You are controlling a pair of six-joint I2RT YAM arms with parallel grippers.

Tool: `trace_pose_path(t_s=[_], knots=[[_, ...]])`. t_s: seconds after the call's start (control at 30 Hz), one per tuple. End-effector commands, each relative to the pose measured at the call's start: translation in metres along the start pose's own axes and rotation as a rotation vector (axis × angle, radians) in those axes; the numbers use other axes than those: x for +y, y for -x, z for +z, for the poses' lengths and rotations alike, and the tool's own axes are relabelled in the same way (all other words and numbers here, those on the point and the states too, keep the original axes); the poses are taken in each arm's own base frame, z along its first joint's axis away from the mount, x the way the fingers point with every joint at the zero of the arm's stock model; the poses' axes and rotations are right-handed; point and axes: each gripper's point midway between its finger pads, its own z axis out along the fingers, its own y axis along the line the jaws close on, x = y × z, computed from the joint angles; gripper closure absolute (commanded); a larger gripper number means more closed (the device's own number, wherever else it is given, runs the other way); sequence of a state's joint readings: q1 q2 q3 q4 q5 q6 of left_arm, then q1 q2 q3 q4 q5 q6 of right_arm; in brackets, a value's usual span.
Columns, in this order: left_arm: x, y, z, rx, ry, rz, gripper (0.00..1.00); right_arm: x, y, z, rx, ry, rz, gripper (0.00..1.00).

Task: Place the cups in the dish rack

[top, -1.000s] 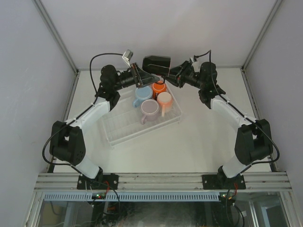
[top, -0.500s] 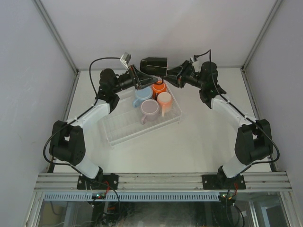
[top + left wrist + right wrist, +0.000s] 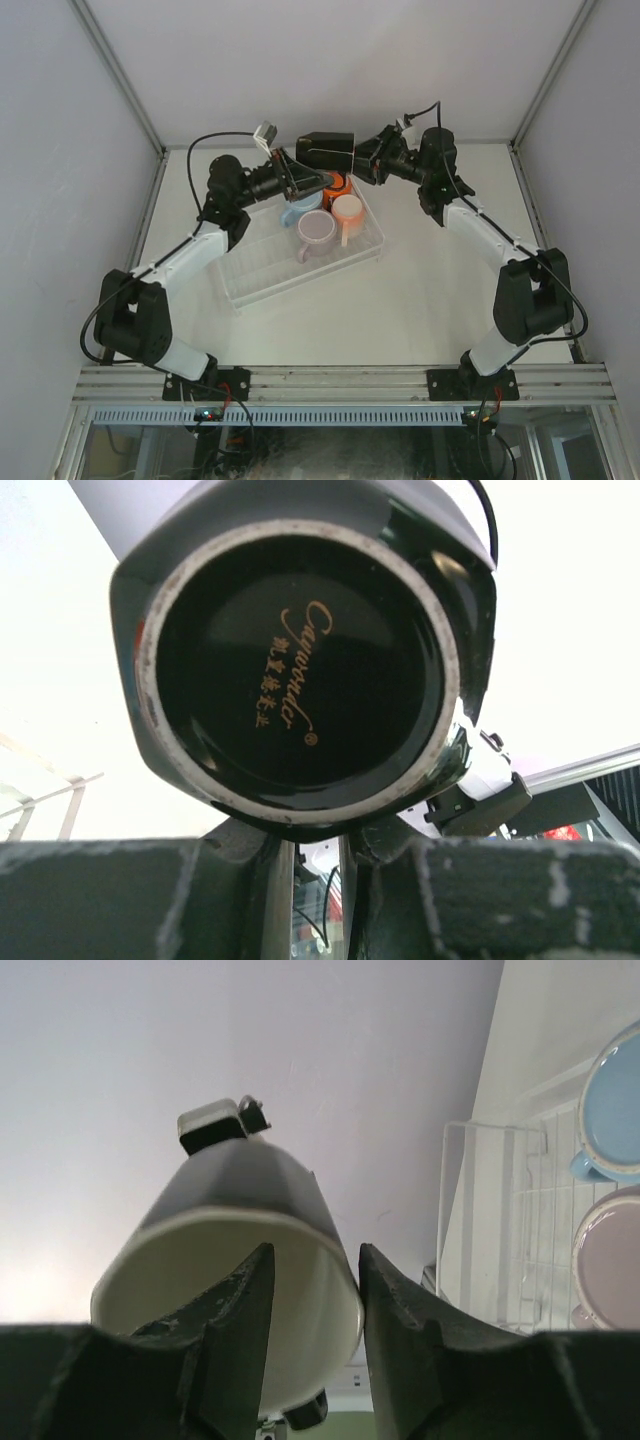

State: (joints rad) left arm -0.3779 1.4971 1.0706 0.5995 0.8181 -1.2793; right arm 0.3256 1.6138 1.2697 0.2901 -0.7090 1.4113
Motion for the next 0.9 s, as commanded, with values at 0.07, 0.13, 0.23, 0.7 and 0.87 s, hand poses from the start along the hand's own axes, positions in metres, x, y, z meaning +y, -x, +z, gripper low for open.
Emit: trace_pose_path(t_s=[0.07, 0.13, 0.23, 0.7, 0.87], knots=[[-0.048, -0.021, -0.007, 0.048, -0.109, 0.100, 1.00, 0.036, 0.009, 0.002, -0.035, 0.095, -0.113, 0.60], [-0.050, -0.021, -0.007, 0.049, -0.112, 0.095, 1.00, 0.035, 0.010, 0.003, -0.039, 0.090, -0.119, 0.63], [-0.050, -0.024, -0.010, 0.048, -0.109, 0.090, 1.00, 0.034, 0.009, 0.002, -0.041, 0.083, -0.133, 0.73], [-0.041, -0.027, -0.009, 0.033, -0.093, 0.083, 0.62, 0.042, -0.003, -0.009, -0.092, 0.100, -0.190, 1.00], [-0.044, -0.034, -0.005, 0.043, -0.107, 0.079, 0.54, 0.044, -0.009, -0.009, -0.130, 0.118, -0.201, 1.00]])
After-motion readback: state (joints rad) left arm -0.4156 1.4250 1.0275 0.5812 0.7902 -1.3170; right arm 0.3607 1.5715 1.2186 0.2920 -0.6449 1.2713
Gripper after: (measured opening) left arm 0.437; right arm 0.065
